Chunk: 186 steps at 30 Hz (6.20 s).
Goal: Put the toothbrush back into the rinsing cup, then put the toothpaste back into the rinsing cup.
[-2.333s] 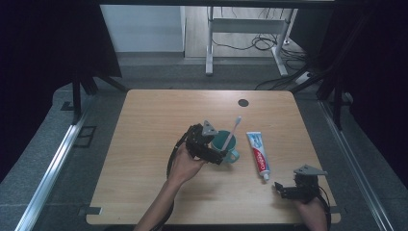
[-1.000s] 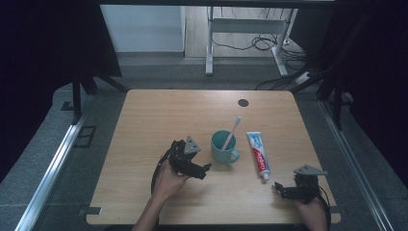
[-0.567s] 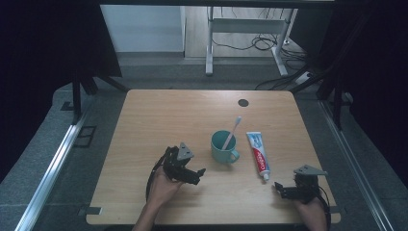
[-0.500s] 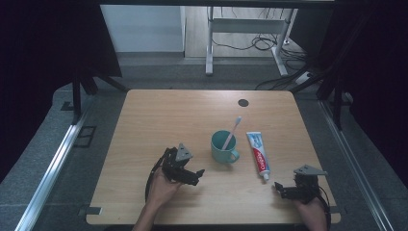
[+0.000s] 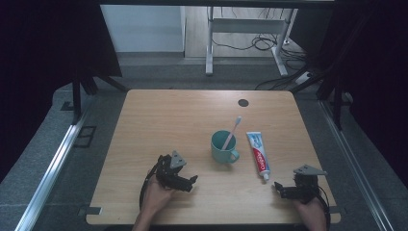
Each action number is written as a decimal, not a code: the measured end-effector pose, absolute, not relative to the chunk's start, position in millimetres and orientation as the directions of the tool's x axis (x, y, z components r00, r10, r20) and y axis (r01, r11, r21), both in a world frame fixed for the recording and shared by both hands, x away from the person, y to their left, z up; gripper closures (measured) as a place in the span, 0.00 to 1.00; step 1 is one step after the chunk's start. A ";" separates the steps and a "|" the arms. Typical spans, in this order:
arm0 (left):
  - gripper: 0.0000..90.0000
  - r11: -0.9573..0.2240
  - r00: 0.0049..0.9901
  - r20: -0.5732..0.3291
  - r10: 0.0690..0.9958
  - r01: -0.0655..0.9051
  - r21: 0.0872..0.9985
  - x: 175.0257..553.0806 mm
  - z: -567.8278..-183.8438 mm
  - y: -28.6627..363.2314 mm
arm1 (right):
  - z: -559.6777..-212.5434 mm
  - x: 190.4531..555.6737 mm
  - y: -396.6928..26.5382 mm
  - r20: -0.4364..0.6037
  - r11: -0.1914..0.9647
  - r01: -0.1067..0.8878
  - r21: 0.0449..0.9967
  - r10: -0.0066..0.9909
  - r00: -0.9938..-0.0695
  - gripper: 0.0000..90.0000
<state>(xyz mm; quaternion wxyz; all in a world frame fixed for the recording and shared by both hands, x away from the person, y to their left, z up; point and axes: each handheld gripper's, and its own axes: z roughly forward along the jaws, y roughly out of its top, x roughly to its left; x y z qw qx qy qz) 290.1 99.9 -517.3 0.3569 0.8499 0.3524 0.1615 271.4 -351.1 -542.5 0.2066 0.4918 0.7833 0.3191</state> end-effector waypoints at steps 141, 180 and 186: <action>0.00 -0.484 0.662 -0.025 0.749 0.572 0.662 288.1 -544.8 107.1 | -493.8 319.0 -296.9 0.080 0.490 0.633 0.600 0.750 -0.656 0.79; 0.00 -0.489 0.665 -0.023 0.746 0.572 0.659 288.0 -544.3 107.3 | -488.2 369.6 -294.2 0.026 0.516 0.753 0.408 0.818 -0.575 0.44; 0.00 -0.490 0.666 -0.022 0.746 0.571 0.659 288.0 -544.4 107.4 | -489.3 379.2 -287.0 0.019 0.532 0.771 0.349 0.819 -0.574 0.44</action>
